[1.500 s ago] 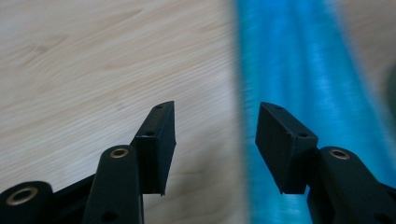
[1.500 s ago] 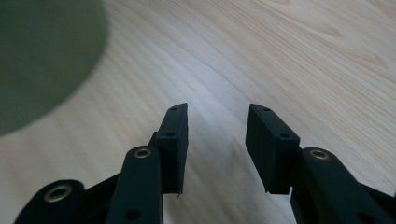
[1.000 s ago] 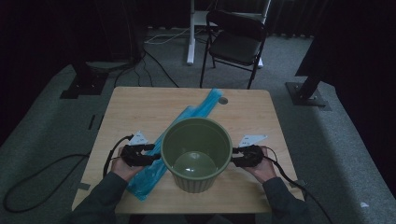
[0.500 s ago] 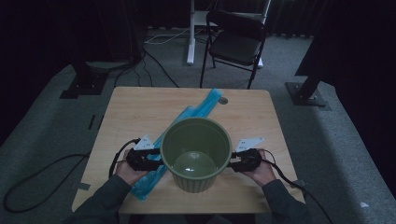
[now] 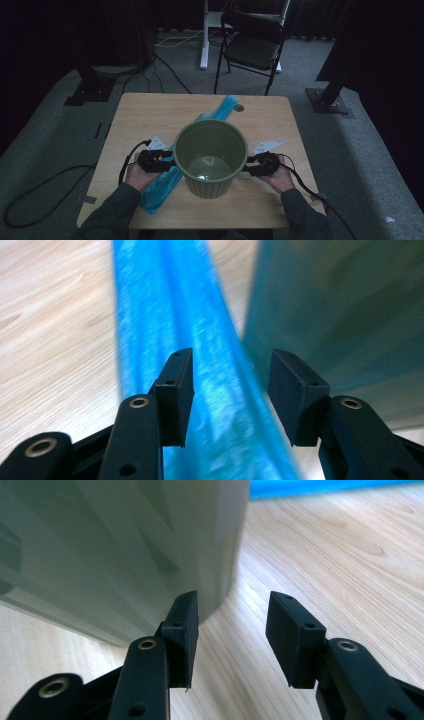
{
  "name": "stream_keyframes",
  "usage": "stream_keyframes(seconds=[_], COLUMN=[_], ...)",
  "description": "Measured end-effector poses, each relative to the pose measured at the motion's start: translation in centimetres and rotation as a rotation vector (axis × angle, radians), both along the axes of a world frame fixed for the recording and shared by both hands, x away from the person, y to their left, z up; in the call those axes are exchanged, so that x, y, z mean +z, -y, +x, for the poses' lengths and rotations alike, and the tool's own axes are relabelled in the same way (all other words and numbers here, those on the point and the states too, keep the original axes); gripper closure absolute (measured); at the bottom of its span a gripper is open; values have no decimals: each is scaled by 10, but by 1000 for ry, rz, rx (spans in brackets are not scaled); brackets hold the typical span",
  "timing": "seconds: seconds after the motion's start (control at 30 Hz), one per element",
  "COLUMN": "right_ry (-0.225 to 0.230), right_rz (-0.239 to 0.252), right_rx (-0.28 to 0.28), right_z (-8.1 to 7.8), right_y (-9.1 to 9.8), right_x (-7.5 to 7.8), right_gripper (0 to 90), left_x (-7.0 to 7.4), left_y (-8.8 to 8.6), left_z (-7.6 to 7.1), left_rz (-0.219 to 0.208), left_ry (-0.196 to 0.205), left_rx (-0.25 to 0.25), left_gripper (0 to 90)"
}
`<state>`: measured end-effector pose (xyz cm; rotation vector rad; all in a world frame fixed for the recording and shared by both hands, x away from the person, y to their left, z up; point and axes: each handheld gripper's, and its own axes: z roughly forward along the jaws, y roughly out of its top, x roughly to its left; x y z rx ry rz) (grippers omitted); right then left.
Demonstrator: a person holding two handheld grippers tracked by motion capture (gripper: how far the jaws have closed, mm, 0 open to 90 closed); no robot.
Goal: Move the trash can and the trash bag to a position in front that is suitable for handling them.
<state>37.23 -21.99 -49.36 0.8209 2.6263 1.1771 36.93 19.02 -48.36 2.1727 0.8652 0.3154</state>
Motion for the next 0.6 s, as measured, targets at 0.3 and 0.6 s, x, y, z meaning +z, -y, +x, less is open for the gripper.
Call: stream_keyframes(seconds=[0.3,0.6], right_ry=[-17,-25], right_rz=[-30,-52], right_rx=[-46,-77], right_z=[5,7], right_y=[10,16], right_x=[-8,-12], right_gripper=[546,526], left_x=[-9,-17], left_y=[-18,-22], left_z=[16,23], left_rz=[-5,28], left_ry=[-33,-49], left_rx=[78,111], left_gripper=[518,482])
